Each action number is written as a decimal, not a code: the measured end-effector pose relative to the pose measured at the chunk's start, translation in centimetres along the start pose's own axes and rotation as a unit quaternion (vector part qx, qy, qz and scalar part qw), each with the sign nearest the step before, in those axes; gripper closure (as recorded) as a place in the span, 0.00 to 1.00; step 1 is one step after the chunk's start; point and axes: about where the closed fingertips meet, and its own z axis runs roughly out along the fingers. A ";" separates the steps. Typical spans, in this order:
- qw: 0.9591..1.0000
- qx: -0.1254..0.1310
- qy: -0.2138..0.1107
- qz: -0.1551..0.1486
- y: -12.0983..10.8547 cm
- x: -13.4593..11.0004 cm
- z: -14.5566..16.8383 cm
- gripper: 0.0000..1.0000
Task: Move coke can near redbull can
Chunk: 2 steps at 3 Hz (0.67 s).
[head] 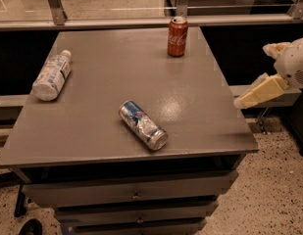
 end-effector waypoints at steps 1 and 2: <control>0.996 0.021 -0.087 0.018 -3.3 -2.3 2.7 0.00; 0.985 0.029 -0.168 0.028 -5.6 -6.0 6.3 0.00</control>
Offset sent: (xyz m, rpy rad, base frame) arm 0.1453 0.0663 0.0267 0.4274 -0.3143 0.0463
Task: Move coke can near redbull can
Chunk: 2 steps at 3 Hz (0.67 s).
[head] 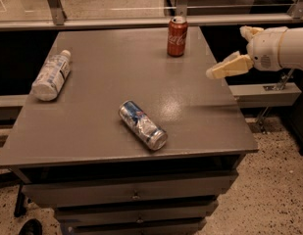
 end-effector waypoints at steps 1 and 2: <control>1.000 0.000 0.000 0.000 0.0 0.0 0.0 0.00; 0.999 0.005 -0.026 0.025 -0.2 0.7 1.8 0.00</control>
Offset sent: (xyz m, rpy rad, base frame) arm 0.0386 0.0123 -0.0375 0.2154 -0.0209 -0.0547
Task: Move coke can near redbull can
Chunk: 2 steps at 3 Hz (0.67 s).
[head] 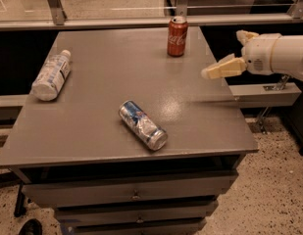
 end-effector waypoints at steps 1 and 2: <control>0.998 0.003 -0.042 0.050 -0.3 1.0 4.4 0.00; 0.993 -0.003 -0.079 0.086 -0.4 1.1 9.7 0.00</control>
Offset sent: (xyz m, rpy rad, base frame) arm 0.1133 0.0903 -0.0663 0.3600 0.0112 -0.0151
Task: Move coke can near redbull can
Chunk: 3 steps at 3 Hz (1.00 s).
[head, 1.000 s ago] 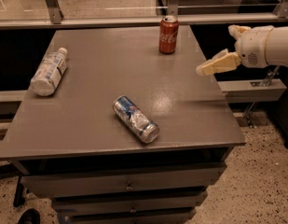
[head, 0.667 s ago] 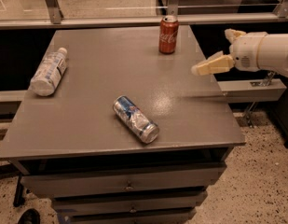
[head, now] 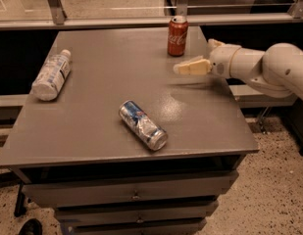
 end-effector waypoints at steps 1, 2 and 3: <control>0.999 -0.010 -0.029 0.008 -0.4 -0.1 4.4 0.00; 0.999 -0.012 -0.052 0.000 -1.4 -1.0 7.5 0.00; 0.997 -0.010 -0.071 -0.018 -3.0 -2.5 9.4 0.00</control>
Offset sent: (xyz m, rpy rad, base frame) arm 0.1027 0.0554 0.0047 0.1024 -0.1325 0.0371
